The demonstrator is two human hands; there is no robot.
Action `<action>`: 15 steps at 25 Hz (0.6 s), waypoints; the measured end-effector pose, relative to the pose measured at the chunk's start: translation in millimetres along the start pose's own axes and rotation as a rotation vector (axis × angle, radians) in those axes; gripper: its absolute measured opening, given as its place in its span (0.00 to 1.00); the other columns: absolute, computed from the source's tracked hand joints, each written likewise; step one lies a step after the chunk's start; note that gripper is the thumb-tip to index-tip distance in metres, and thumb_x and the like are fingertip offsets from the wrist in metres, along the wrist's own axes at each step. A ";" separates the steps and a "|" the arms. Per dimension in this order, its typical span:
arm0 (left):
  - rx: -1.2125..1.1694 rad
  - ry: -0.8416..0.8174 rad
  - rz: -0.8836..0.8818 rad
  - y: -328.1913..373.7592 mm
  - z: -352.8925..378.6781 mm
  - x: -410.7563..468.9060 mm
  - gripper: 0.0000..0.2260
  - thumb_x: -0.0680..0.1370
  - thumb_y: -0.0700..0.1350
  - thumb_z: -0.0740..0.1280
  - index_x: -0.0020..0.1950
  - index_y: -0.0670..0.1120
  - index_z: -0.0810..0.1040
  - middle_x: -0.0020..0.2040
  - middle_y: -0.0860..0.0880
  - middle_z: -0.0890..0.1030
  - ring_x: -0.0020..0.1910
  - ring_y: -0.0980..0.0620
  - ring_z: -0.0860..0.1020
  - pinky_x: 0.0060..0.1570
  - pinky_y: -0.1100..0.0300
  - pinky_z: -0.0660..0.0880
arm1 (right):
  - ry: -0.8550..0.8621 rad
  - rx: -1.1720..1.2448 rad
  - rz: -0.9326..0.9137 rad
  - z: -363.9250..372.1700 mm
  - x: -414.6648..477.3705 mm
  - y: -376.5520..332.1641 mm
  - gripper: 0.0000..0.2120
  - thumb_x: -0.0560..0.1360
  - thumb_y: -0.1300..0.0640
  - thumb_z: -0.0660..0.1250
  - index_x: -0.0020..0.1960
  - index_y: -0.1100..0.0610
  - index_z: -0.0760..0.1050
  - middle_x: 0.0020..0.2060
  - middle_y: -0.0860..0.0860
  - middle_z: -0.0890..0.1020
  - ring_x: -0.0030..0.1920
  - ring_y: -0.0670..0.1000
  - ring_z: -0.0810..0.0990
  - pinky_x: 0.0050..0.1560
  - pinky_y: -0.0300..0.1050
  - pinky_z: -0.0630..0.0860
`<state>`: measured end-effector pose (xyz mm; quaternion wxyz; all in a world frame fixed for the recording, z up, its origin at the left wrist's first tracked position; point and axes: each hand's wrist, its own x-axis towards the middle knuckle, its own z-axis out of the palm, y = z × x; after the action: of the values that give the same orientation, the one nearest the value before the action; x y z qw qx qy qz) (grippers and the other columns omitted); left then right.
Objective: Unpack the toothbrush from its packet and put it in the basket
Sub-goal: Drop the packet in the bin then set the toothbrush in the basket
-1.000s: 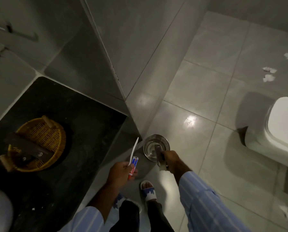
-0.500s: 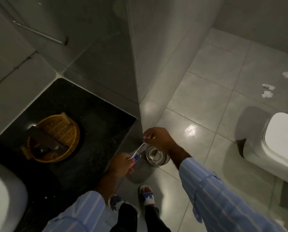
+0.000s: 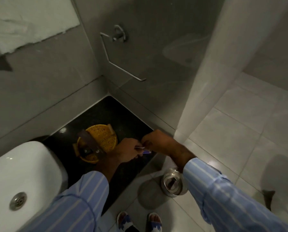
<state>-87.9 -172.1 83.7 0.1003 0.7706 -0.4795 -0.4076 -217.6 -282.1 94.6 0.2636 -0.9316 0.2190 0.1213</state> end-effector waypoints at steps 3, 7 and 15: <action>-0.037 0.162 0.074 -21.2 -41.6 -12.1 0.07 0.75 0.48 0.71 0.52 0.50 0.82 0.34 0.56 0.81 0.31 0.62 0.79 0.34 0.64 0.76 | 0.064 0.029 -0.065 -11.2 18.7 -18.0 0.11 0.76 0.54 0.66 0.57 0.52 0.81 0.51 0.51 0.85 0.50 0.51 0.83 0.47 0.39 0.70; -0.168 0.305 0.021 -67.9 -85.1 -27.9 0.06 0.69 0.48 0.76 0.42 0.53 0.82 0.37 0.52 0.84 0.38 0.54 0.84 0.40 0.64 0.80 | 0.108 0.105 -0.087 -16.4 51.4 -38.3 0.26 0.73 0.57 0.69 0.70 0.48 0.70 0.50 0.54 0.84 0.49 0.54 0.83 0.48 0.45 0.77; -0.325 0.453 -0.156 -155.9 -140.4 -27.8 0.07 0.67 0.45 0.79 0.42 0.53 0.85 0.42 0.50 0.86 0.37 0.60 0.84 0.45 0.58 0.83 | 0.178 0.452 -0.150 -6.5 138.6 -79.7 0.41 0.70 0.62 0.74 0.75 0.45 0.59 0.47 0.42 0.79 0.38 0.37 0.79 0.44 0.38 0.82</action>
<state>110.6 -101.4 104.4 0.2953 0.8504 -0.3128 -0.3030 -58.0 -272.3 87.6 0.4533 -0.8696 0.1932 -0.0332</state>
